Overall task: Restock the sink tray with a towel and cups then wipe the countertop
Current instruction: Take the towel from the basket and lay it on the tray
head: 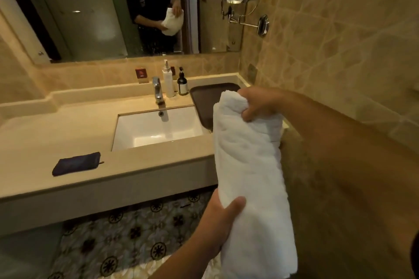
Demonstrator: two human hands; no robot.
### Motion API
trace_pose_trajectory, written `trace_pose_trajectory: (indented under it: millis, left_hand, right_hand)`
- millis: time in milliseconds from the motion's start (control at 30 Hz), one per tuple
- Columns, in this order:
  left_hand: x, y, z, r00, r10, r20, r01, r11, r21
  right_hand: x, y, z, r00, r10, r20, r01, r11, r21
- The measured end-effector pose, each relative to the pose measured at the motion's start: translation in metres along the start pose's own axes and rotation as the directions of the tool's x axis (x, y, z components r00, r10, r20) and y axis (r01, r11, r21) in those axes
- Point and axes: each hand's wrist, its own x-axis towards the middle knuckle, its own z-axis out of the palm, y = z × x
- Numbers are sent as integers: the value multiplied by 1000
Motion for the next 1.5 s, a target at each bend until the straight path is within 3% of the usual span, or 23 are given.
trace_pose_trajectory:
  millis: [267, 600, 900, 1033, 1367, 1500]
  left_hand:
    - [128, 1, -26, 999, -13, 33, 16, 998, -62]
    - [281, 18, -41, 999, -14, 37, 13, 999, 50]
    - [442, 6, -29, 981, -97, -166, 97, 995, -6]
    - [505, 0, -25, 962, -139, -233, 129, 990, -60]
    - [571, -39, -41, 919, -273, -286, 244, 961, -132]
    - [579, -51, -45, 912, -290, -290, 263, 956, -127]
  right_hand:
    - [120, 60, -9, 1000, -2, -6, 2, 1000, -26]
    - [246, 139, -41, 995, 103, 7, -104, 995, 10]
    - [407, 219, -40, 1000, 12, 28, -9, 996, -85]
    - [470, 250, -28, 995, -14, 103, 29, 989, -148]
    - [555, 305, 36, 976, 21, 217, 21, 981, -193]
    - [565, 331, 65, 970, 84, 228, -46, 984, -171]
